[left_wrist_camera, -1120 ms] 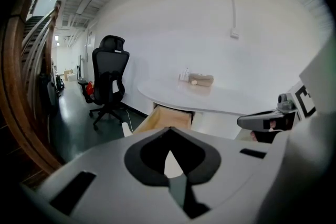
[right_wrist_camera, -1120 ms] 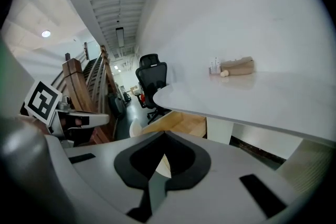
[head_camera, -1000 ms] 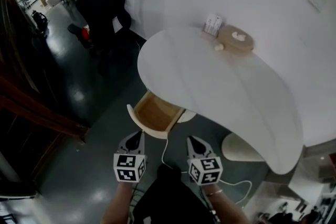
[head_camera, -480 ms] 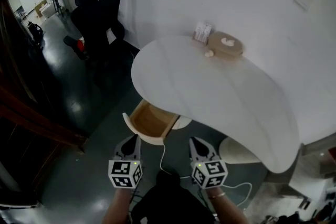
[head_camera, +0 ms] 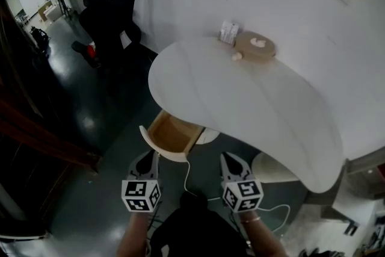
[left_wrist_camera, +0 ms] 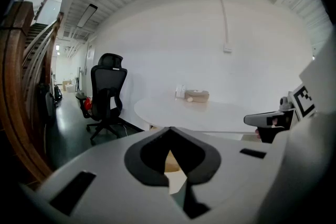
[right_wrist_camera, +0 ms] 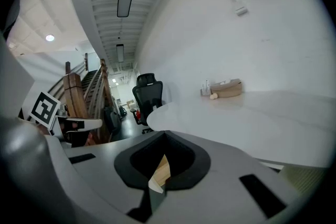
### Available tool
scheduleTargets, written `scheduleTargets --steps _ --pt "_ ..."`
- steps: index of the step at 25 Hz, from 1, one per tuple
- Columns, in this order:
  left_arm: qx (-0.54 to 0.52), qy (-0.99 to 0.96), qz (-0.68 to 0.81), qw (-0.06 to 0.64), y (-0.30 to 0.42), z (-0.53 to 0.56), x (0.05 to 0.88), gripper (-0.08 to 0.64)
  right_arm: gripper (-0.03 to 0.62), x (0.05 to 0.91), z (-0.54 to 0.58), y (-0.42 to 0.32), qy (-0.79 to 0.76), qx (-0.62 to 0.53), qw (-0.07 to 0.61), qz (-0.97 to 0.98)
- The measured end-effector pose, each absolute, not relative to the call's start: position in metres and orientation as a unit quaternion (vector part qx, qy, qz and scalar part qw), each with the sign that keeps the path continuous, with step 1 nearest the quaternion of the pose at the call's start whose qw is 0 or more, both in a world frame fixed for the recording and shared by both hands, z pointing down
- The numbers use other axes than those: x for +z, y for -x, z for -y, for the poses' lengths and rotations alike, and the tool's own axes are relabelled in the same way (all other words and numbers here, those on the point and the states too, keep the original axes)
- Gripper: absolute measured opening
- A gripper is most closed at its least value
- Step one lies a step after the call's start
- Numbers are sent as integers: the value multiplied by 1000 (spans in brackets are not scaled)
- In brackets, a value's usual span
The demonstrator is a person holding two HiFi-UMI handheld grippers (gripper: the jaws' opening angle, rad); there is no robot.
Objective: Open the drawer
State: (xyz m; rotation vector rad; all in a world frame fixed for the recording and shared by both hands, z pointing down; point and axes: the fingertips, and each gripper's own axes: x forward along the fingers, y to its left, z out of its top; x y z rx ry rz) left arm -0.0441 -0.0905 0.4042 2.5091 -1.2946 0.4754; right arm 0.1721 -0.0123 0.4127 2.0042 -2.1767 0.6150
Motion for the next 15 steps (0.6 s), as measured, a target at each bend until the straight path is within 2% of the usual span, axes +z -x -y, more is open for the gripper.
scheduleTargets --steps 15 --pt "164 -866 453 136 42 71 399 4 3 412 -9 -177 -660 208 53 720"
